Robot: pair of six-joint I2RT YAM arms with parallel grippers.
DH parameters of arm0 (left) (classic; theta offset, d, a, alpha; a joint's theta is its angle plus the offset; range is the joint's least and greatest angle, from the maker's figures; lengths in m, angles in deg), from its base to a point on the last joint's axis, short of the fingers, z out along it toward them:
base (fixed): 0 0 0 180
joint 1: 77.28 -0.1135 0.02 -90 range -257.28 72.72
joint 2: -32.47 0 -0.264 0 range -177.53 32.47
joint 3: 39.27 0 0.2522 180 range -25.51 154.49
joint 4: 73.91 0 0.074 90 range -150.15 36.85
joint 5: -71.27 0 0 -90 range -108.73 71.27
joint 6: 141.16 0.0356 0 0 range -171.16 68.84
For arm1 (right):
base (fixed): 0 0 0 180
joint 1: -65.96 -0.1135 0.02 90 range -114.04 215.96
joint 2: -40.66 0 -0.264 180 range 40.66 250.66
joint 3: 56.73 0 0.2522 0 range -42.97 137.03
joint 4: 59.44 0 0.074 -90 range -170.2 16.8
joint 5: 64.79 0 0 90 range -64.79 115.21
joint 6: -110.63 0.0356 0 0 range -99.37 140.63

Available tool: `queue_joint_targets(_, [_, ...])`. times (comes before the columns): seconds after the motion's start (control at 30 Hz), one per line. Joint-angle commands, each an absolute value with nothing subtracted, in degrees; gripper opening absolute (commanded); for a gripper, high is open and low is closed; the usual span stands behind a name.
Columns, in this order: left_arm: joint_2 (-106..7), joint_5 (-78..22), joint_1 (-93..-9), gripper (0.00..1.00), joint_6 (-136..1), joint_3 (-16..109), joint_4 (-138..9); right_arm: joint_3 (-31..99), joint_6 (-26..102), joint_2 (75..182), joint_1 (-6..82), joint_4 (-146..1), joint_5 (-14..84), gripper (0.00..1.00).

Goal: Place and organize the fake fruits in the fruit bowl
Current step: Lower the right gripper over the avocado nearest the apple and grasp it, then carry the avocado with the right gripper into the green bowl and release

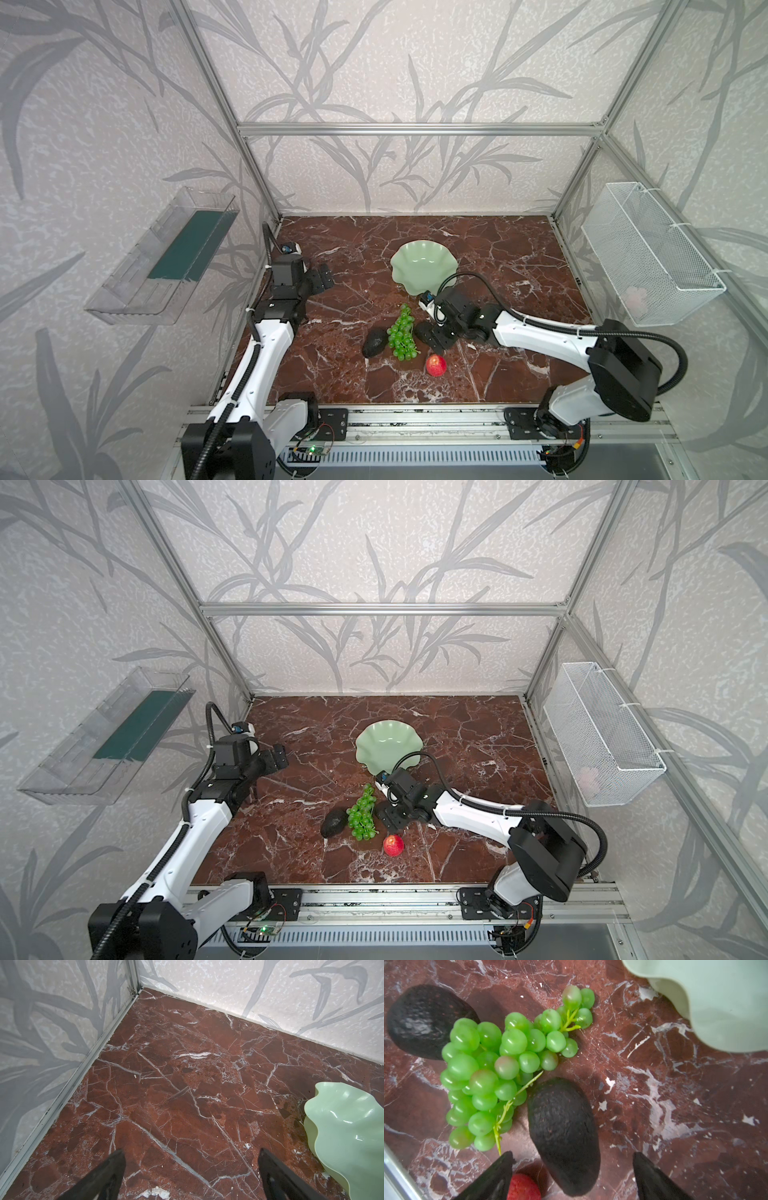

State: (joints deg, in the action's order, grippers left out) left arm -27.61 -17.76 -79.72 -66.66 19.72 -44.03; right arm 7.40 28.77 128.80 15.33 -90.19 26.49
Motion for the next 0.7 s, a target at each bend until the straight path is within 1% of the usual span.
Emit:
queue_joint_targets(0.0, [-26.8, -18.3, -80.4, 0.99, -67.5, 20.7, -43.4, 9.9, 28.9, 131.6, 14.0, -88.2, 24.6, 0.85])
queue_joint_targets(0.2, [-26.6, -18.5, -80.7, 0.99, -67.6, 20.5, -43.8, 9.9, 30.6, 134.0, 13.6, -86.4, 23.2, 0.68])
queue_joint_targets(0.33, [-26.3, -18.7, -80.8, 0.99, -67.8, 20.2, -44.0, 9.3, 30.8, 133.2, 13.6, -87.6, 22.2, 0.57])
queue_joint_targets(0.4, [-26.4, -18.8, -80.8, 0.99, -67.9, 20.1, -44.1, 8.7, 31.8, 131.8, 13.6, -88.6, 19.3, 0.52])
queue_joint_targets(0.57, [-26.0, -18.9, -80.8, 0.99, -68.1, 19.8, -44.2, 9.6, 32.7, 125.3, 13.7, -96.3, 7.7, 0.48])
queue_joint_targets(0.67, [-26.1, -19.3, -80.8, 0.99, -68.1, 19.8, -44.4, 11.2, 30.5, 120.5, 13.6, -99.7, 4.0, 0.48])
